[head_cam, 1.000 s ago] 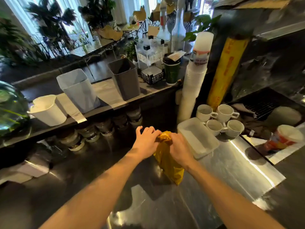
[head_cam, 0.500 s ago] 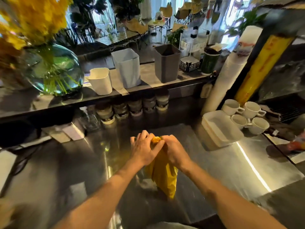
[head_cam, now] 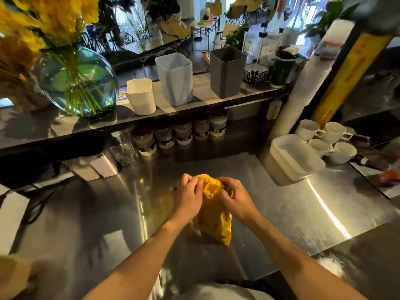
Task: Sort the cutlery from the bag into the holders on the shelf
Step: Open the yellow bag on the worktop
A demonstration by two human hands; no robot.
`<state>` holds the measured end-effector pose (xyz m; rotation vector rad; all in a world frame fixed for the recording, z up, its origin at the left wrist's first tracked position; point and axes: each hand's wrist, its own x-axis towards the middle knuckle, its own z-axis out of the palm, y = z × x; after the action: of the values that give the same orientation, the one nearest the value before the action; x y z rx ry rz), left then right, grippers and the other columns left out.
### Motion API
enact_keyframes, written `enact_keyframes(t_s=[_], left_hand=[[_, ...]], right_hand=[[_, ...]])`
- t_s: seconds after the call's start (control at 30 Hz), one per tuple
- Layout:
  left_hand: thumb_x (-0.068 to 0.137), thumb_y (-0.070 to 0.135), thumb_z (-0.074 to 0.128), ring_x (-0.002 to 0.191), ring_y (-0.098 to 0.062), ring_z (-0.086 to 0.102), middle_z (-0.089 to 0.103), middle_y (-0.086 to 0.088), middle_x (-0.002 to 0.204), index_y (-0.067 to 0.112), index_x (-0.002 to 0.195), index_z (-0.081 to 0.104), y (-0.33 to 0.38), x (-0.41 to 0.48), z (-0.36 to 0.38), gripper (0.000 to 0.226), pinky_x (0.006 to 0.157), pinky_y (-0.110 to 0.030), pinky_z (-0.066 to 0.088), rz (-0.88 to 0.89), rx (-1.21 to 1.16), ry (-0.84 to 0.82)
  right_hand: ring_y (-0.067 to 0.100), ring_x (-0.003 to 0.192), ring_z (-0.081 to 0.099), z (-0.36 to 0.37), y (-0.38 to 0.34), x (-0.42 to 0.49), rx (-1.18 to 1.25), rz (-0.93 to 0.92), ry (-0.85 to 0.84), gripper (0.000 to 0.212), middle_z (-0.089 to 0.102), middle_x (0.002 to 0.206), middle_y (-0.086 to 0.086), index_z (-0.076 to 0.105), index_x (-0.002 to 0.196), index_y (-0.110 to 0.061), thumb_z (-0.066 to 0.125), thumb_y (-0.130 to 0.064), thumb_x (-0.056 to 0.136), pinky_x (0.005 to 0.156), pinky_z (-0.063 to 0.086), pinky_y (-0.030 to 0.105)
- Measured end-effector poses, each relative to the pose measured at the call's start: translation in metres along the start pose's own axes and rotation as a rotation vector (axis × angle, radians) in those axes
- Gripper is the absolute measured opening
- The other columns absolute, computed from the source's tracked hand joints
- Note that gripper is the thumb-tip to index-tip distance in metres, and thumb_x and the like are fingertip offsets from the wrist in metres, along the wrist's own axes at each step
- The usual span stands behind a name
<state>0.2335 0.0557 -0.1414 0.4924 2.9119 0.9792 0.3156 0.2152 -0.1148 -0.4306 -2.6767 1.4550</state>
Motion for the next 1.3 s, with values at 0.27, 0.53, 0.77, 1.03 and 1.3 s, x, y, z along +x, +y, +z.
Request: enact_keyframes(t_s=[0.27, 0.53, 0.77, 1.03, 1.3], left_hand=[[0.094, 0.064, 0.029, 0.108, -0.021, 0.045, 0.05, 0.004, 0.11, 0.023, 0.107, 0.063, 0.018, 0.005, -0.003, 0.055, 0.102, -0.045, 0.035, 0.014, -0.127, -0.058], [0.076, 0.086, 0.047, 0.113, -0.02, 0.041, 0.046, 0.009, 0.112, 0.039, 0.113, 0.048, 0.032, 0.005, -0.001, 0.06, 0.101, -0.045, 0.037, 0.042, 0.093, -0.079], [0.095, 0.058, 0.054, 0.111, -0.026, 0.048, 0.06, 0.003, 0.113, 0.028, 0.105, 0.058, 0.031, 0.013, 0.002, 0.032, 0.095, -0.045, 0.043, -0.036, -0.007, -0.065], [0.097, 0.054, 0.054, 0.11, -0.021, 0.047, 0.06, 0.005, 0.111, 0.03, 0.104, 0.059, 0.032, 0.01, 0.003, 0.026, 0.094, -0.048, 0.047, -0.078, -0.079, -0.07], [0.097, 0.038, 0.061, 0.116, -0.008, 0.034, 0.037, 0.007, 0.124, 0.028, 0.116, 0.061, 0.02, 0.004, -0.004, 0.022, 0.1, -0.027, 0.035, -0.054, -0.338, -0.044]], right_hand=[[0.008, 0.113, 0.05, 0.001, 0.016, 0.003, -0.043, -0.041, 0.123, 0.025, 0.055, 0.113, -0.015, 0.063, 0.127, -0.022, 0.059, -0.019, 0.102, 0.1, 0.049, 0.033], [0.007, 0.107, 0.05, 0.004, 0.024, 0.003, -0.058, -0.107, 0.192, 0.029, 0.057, 0.112, -0.017, 0.068, 0.126, -0.018, 0.061, -0.008, 0.1, 0.093, 0.051, 0.03], [0.005, 0.105, 0.059, 0.0, 0.028, 0.002, 0.066, -0.051, 0.217, 0.024, 0.063, 0.112, -0.012, 0.067, 0.119, -0.026, 0.069, -0.019, 0.096, 0.091, 0.051, 0.019], [0.005, 0.104, 0.059, 0.001, 0.029, -0.003, 0.096, -0.018, 0.204, 0.022, 0.062, 0.113, -0.008, 0.065, 0.116, -0.026, 0.07, -0.019, 0.096, 0.084, 0.049, 0.008], [0.009, 0.105, 0.058, -0.003, 0.028, 0.0, 0.109, 0.02, 0.207, 0.019, 0.06, 0.112, -0.01, 0.063, 0.116, -0.029, 0.067, -0.027, 0.098, 0.087, 0.052, 0.019]])
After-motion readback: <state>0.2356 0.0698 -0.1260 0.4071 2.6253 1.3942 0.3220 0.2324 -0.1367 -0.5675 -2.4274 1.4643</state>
